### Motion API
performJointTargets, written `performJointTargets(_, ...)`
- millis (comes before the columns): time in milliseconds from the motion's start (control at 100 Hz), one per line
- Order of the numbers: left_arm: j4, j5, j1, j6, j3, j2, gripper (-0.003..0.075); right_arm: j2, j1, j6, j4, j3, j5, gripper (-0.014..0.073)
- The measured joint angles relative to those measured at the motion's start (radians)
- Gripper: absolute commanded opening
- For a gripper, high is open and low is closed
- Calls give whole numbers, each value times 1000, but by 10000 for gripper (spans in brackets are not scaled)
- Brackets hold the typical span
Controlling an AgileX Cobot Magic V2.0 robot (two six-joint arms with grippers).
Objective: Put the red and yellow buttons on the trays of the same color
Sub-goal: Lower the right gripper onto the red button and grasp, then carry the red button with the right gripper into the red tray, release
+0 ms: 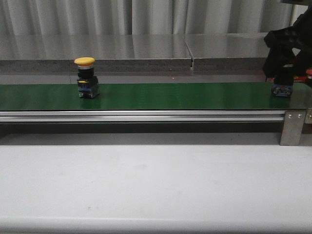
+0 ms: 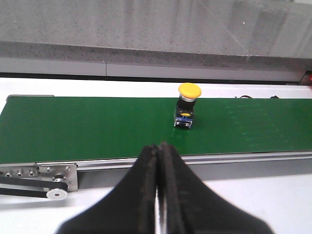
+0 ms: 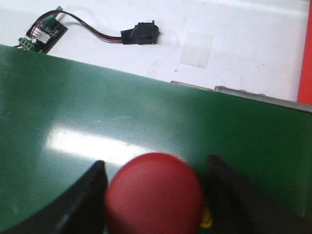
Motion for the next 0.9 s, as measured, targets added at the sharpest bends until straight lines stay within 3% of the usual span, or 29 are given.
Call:
performJointTargets(130, 0, 0, 0, 0, 0, 0, -19, 4, 0, -4, 0, -11, 26, 124)
performJointTargets(340, 0, 2, 0, 0, 0, 0, -19, 4, -29, -6, 0, -87, 95, 123)
performJointTargets(550, 0, 2, 0, 0, 0, 0, -19, 19, -151, -6, 0, -246, 140, 123)
performJointTargets(900, 0, 2, 0, 0, 0, 0, -19, 237, -317, -8, -4, -588, 225, 123)
